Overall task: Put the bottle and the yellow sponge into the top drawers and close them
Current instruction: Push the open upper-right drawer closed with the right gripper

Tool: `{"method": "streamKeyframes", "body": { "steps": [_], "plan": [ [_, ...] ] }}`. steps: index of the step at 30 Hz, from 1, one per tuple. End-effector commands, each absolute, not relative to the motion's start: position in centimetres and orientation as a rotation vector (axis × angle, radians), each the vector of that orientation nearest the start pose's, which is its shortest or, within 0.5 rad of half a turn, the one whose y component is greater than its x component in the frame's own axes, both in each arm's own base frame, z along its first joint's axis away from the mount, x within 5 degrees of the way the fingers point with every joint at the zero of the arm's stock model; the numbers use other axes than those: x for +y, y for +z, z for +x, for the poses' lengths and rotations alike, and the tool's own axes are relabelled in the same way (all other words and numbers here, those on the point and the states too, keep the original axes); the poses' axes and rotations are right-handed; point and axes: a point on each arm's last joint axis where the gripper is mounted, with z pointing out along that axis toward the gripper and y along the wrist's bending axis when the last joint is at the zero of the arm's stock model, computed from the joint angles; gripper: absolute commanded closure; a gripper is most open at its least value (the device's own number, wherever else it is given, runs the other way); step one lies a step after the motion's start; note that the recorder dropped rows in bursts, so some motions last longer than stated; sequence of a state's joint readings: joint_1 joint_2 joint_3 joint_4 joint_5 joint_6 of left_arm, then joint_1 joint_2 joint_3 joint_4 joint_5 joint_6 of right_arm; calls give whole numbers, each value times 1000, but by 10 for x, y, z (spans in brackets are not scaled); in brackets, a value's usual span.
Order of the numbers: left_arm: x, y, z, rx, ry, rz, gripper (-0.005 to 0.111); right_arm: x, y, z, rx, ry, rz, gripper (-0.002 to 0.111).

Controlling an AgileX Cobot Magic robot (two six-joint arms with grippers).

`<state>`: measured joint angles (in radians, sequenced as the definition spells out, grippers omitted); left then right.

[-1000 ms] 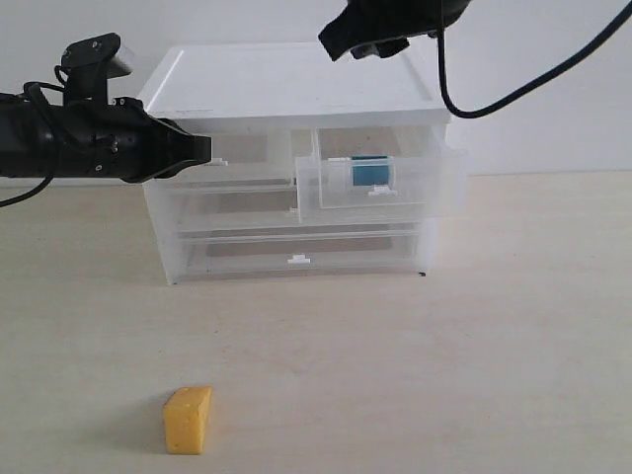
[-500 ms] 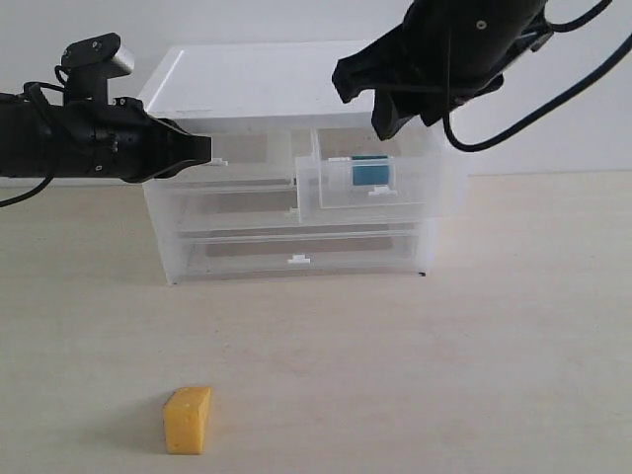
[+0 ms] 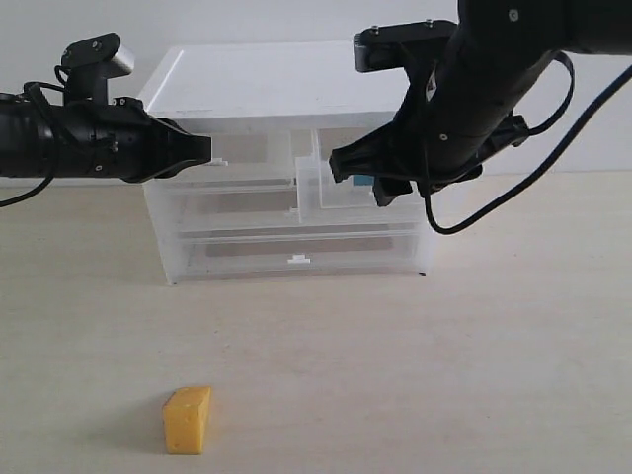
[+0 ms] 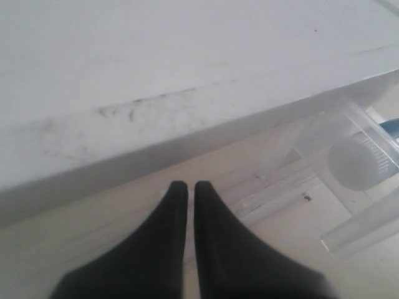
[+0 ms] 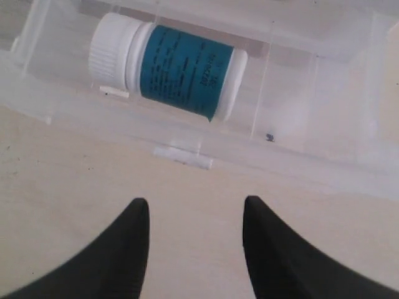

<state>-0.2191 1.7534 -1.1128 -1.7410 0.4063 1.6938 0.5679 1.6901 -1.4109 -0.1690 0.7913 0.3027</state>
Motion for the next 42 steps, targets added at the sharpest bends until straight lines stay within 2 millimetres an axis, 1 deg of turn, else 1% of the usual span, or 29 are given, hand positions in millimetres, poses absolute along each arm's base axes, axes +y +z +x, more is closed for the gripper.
{"method": "streamKeyframes", "body": {
  "steps": [1, 2, 5, 7, 10, 13, 21, 24, 29, 32, 35, 38, 42],
  "plan": [
    [-120, 242, 370, 2014, -592, 420, 103, 196, 293, 326, 2468, 175, -432, 66],
    [-120, 242, 370, 2014, -592, 420, 103, 197, 291, 327, 2470, 176, -431, 66],
    [-120, 242, 370, 2014, -592, 420, 103, 204, 282, 337, 2424, 203, -436, 46],
    [-120, 242, 370, 2014, -592, 420, 103, 207, 280, 342, 2382, 217, -436, 47],
    [-120, 242, 370, 2014, -592, 420, 103, 212, 283, 348, 2303, 267, -416, 47],
    [-120, 242, 370, 2014, -592, 420, 103, 216, 284, 353, 2280, 276, -416, 47],
    [-120, 242, 370, 2014, -592, 420, 103, 227, 287, 377, 2238, 218, -433, 47],
    [-120, 242, 370, 2014, -592, 420, 103, 228, 286, 382, 2230, 185, -445, 47],
    [-120, 242, 370, 2014, -592, 420, 103, 223, 286, 386, 2227, 170, -425, 47],
    [-120, 242, 370, 2014, -592, 420, 103, 220, 285, 383, 2262, 135, -436, 47],
    [-120, 242, 370, 2014, -592, 420, 103, 219, 288, 381, 2271, 136, -428, 47],
    [-120, 242, 370, 2014, -592, 420, 103, 215, 300, 376, 2263, 128, -430, 47],
    [-120, 242, 370, 2014, -592, 420, 103, 205, 318, 364, 2286, 95, -421, 47]
  ]
}}
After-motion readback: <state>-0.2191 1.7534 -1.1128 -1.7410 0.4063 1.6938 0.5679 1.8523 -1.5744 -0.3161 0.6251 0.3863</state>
